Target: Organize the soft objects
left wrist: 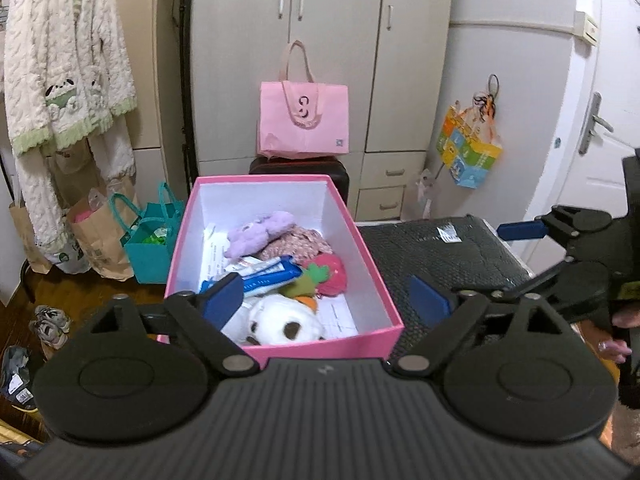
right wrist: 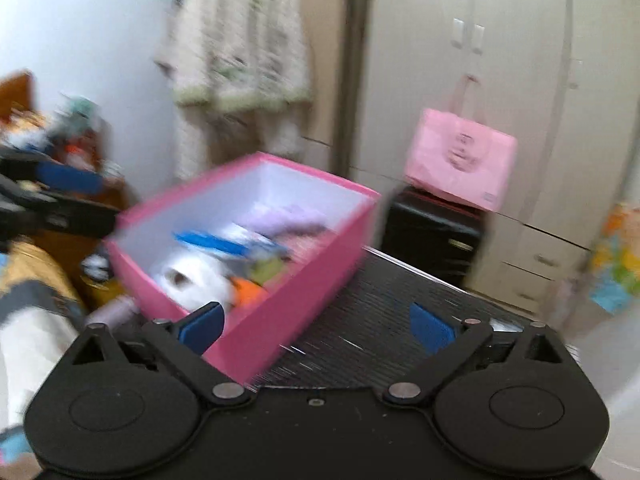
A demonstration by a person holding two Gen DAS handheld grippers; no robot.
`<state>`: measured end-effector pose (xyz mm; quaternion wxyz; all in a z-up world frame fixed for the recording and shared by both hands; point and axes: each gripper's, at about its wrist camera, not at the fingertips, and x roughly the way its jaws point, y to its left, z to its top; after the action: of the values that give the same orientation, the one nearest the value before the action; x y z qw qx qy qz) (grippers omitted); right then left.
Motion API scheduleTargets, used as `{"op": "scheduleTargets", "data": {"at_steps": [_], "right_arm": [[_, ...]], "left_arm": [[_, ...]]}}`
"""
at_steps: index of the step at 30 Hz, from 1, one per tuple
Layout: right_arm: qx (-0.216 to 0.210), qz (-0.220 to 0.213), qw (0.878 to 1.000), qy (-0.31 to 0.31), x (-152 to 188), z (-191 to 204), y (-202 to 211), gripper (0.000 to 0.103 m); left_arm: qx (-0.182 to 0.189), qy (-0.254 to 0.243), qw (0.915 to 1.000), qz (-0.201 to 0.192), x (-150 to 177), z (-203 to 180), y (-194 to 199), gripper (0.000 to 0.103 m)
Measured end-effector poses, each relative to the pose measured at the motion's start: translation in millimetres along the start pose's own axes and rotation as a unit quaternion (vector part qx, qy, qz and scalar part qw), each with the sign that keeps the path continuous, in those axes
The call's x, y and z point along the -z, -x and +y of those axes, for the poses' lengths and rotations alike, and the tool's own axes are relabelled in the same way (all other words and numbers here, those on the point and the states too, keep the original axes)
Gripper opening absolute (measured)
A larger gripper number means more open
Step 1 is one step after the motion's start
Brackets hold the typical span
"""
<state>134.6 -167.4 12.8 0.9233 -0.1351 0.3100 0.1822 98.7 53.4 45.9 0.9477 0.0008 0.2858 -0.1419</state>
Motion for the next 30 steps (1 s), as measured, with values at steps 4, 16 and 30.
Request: {"op": "scheduleTargets", "data": {"at_steps": [4, 16, 30], "right_arm": [[0.044, 0.011, 0.999, 0.019, 4.3, 3.4, 11.0, 0.100], [0.056, -0.071, 0.990, -0.111, 31.5, -20.7, 77.3, 0.101], [0.090, -0.097, 0.981, -0.142, 63.3, 2.3, 109.9, 0.101]], "left_arm": [[0.004, -0.006, 0.9998, 0.019, 2.1, -9.7, -1.4, 0.096], [-0.070, -0.051, 0.9935, 0.074, 9.4, -49.0, -0.6, 0.102], [-0.099, -0.014, 0.9946, -0.028, 41.3, -66.7, 34.3, 0.102]]}}
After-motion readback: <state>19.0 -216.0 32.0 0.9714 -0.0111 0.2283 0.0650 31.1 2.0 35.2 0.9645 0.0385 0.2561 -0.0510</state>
